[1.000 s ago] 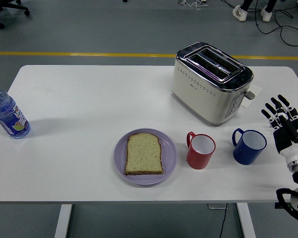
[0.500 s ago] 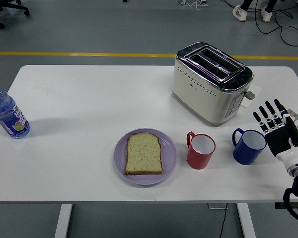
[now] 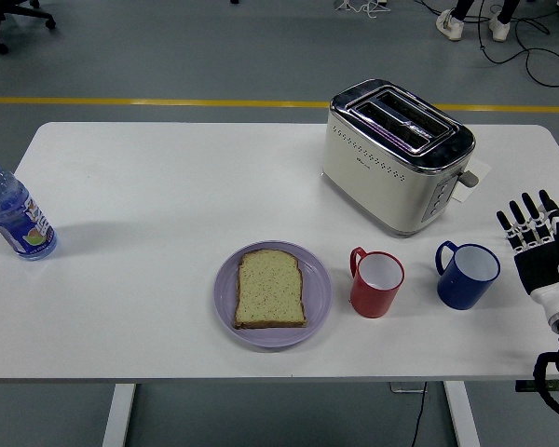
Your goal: Pick up the cup,pour liquid into bread,place the cup on the desk
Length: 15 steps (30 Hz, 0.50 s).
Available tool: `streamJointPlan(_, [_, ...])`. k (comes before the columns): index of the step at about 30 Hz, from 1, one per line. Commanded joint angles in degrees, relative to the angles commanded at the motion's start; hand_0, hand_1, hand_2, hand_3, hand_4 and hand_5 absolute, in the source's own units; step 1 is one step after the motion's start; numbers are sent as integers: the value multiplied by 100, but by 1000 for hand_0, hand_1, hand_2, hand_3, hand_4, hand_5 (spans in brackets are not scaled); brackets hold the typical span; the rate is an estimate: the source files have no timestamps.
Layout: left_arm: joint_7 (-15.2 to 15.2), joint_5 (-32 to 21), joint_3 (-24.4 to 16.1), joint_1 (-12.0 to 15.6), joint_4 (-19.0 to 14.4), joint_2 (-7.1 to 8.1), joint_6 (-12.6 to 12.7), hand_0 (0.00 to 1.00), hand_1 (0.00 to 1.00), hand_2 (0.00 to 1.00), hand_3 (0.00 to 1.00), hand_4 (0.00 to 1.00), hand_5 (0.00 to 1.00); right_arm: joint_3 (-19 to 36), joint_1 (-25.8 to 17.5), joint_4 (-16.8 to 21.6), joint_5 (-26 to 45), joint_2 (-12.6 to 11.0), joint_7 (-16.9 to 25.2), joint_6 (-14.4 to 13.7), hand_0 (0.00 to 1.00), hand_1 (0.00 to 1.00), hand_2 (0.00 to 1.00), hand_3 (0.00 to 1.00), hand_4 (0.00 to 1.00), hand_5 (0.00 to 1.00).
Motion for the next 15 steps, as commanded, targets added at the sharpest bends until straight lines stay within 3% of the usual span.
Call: streamJointPlan(15, [2,-38,56,47,7,-12,-1,637,648,660,560,325,841,96,-33,-225,71,28,2,-36,689,616,662,618,576,241])
